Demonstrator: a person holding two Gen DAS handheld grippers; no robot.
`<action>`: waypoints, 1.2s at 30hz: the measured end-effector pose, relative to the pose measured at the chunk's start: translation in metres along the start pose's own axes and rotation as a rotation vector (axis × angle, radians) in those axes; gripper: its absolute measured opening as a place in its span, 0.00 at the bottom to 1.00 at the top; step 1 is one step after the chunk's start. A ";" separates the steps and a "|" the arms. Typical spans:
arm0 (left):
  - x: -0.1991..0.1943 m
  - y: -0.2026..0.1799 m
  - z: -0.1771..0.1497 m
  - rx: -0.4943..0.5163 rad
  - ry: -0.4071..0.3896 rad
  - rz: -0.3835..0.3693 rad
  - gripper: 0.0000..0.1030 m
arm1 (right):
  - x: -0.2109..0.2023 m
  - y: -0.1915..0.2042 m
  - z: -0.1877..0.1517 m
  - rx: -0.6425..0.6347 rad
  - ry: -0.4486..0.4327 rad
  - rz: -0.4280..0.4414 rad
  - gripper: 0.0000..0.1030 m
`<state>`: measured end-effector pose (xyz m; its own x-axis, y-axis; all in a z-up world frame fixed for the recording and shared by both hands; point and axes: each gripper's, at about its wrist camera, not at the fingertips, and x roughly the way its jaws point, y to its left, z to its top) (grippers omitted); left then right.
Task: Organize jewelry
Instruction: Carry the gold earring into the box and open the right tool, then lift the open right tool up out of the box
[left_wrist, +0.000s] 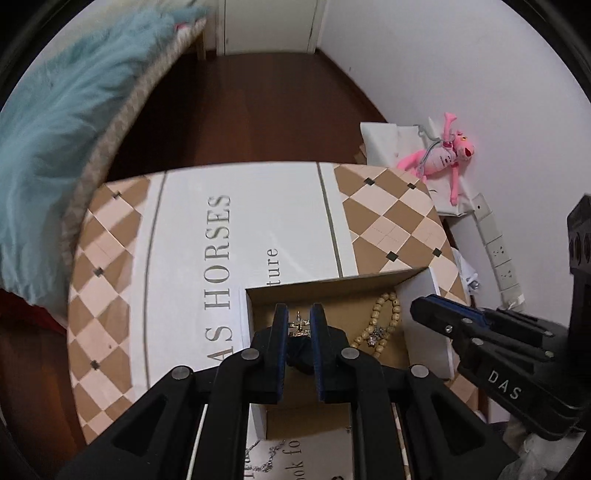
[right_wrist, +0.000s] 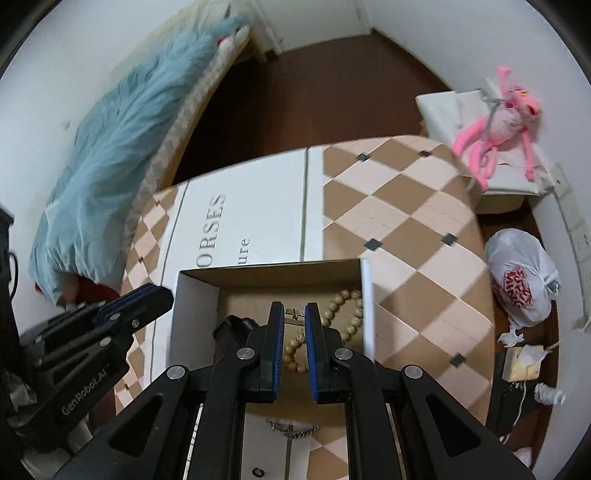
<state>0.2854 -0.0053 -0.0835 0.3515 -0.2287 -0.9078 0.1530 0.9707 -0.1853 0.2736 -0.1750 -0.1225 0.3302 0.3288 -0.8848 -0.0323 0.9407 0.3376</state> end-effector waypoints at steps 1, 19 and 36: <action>0.003 0.003 0.004 -0.015 0.015 -0.021 0.10 | 0.005 0.000 0.006 0.009 0.017 0.025 0.12; -0.005 0.027 -0.015 -0.041 -0.071 0.209 0.98 | -0.002 0.001 -0.011 -0.092 -0.013 -0.248 0.86; -0.021 0.013 -0.064 -0.048 -0.110 0.253 1.00 | -0.014 0.010 -0.070 -0.130 -0.036 -0.373 0.89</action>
<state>0.2204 0.0169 -0.0906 0.4719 0.0175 -0.8815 0.0043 0.9997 0.0222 0.2026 -0.1646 -0.1295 0.3751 -0.0388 -0.9262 -0.0223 0.9985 -0.0509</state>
